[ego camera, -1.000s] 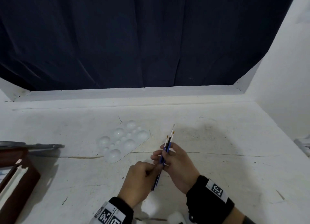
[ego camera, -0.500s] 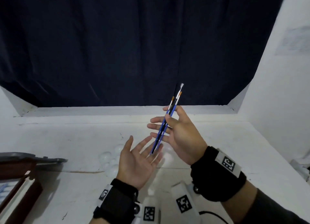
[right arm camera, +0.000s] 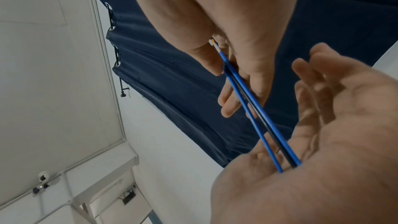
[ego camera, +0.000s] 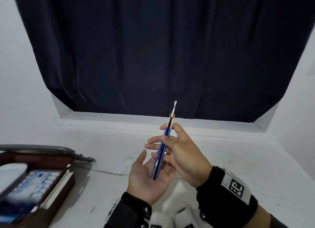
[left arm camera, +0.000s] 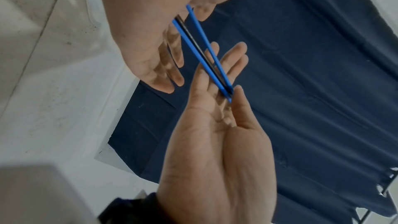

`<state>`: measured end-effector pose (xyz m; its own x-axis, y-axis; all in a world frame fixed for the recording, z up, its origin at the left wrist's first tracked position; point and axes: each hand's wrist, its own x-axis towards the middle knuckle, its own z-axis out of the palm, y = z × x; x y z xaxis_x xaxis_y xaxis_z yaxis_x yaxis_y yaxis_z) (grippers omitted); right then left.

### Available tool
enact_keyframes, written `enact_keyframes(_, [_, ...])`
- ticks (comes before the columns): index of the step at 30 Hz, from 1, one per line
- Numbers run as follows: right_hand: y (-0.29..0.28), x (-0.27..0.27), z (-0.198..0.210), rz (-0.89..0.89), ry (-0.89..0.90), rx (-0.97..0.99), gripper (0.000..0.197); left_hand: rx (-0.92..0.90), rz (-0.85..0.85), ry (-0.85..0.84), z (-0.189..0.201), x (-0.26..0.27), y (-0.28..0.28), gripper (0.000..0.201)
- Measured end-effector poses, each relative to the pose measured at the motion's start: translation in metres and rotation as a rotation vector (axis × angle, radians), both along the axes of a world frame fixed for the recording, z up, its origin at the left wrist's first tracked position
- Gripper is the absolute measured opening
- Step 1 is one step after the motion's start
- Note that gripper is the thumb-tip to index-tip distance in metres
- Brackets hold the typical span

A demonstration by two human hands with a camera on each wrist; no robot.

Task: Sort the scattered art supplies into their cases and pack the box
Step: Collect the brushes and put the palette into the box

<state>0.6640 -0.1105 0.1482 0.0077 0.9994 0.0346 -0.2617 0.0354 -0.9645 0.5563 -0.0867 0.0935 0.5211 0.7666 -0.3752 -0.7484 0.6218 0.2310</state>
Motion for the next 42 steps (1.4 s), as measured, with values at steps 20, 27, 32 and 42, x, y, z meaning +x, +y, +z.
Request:
enact_keyframes(20, [0.039, -0.2, -0.007, 0.133, -0.263, -0.015, 0.009, 0.418, 0.182, 0.392, -0.004, -0.247, 0.043, 0.048])
enact_keyframes(27, [0.071, -0.303, -0.016, 0.126, -0.303, -0.01, 0.012, 0.497, 0.295, 0.581, -0.011, -0.377, 0.07, 0.037])
enact_keyframes(32, [0.099, -0.357, -0.023, 0.188, -0.445, -0.016, 0.012, 0.603, 0.348, 0.749, -0.008, -0.445, 0.081, 0.037])
enact_keyframes(42, [0.161, -0.425, -0.042, 0.53, -0.958, -0.207, 0.01, 0.929, 0.487, 1.249, -0.043, -0.51, 0.099, 0.032])
